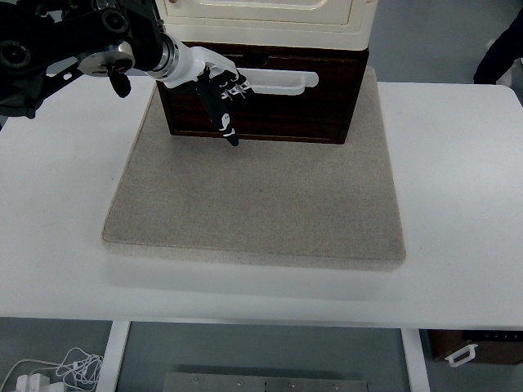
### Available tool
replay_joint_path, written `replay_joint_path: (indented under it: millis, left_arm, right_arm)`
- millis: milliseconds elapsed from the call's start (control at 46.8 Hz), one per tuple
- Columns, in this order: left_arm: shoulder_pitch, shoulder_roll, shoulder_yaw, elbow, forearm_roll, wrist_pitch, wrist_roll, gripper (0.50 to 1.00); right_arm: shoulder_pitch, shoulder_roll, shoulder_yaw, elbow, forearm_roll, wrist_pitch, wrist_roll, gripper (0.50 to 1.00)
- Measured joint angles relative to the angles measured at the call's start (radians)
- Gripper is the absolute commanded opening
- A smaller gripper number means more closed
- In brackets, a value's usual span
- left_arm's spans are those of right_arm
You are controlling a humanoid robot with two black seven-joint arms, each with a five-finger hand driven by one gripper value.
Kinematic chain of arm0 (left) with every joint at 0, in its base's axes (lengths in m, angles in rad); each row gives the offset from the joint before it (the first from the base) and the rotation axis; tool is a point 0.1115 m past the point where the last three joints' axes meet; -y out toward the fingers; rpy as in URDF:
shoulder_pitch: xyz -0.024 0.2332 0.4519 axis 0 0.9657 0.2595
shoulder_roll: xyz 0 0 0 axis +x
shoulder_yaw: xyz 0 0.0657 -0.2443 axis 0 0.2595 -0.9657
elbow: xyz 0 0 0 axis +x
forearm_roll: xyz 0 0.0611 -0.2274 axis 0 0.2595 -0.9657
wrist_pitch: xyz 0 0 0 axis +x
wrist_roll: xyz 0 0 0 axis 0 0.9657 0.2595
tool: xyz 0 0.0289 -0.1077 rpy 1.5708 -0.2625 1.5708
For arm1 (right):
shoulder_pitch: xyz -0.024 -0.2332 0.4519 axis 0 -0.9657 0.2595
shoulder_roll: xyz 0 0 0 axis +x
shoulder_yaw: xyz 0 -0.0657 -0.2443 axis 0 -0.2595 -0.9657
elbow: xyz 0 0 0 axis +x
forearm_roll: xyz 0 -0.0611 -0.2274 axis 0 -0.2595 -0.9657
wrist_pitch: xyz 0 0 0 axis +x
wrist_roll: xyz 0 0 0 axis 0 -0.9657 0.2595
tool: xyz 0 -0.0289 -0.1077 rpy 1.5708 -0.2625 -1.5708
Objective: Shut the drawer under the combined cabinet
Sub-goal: 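Press the drawer fully shut and lift the left hand away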
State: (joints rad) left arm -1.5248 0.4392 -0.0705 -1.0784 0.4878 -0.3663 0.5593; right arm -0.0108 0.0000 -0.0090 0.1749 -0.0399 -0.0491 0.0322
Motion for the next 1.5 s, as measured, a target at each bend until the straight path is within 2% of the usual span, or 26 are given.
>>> replay_joint_path:
  millis: [663,856,1005,1091,1262,1369,1497]
  left_arm:
    - [0.000,-0.004,-0.021,-0.018,0.027,0.016,-0.015,0.964]
    - [0.000,-0.007,-0.034,-0.030,0.047,0.022,-0.016,0.975]
    - [0.006,-0.004,-0.072,-0.064,0.036,-0.006,-0.018,0.990]
    - [0.013,0.001,-0.117,-0.095,0.031,-0.058,-0.025,0.992]
    - [0.021,0.002,-0.231,-0.129,0.002,-0.136,-0.072,0.992]
    - [0.020,0.000,-0.293,-0.132,-0.057,-0.147,-0.117,0.994]
    - [0.018,0.000,-0.408,-0.123,-0.075,-0.144,-0.214,0.994]
  right_arm:
    - [0.000,0.000,0.000,0.000,0.000,0.000,0.000,0.952]
    - [0.000,0.000,0.000,0.000,0.000,0.000,0.000,0.952]
    - [0.000,0.000,0.000,0.000,0.000,0.000,0.000,0.952]
    - [0.000,0.000,0.000,0.000,0.000,0.000,0.000,0.952]
    - [0.000,0.000,0.000,0.000,0.000,0.000,0.000,0.952]
    - [0.000,0.000,0.000,0.000,0.000,0.000,0.000,0.952]
    - [0.000,0.000,0.000,0.000,0.000,0.000,0.000,0.952]
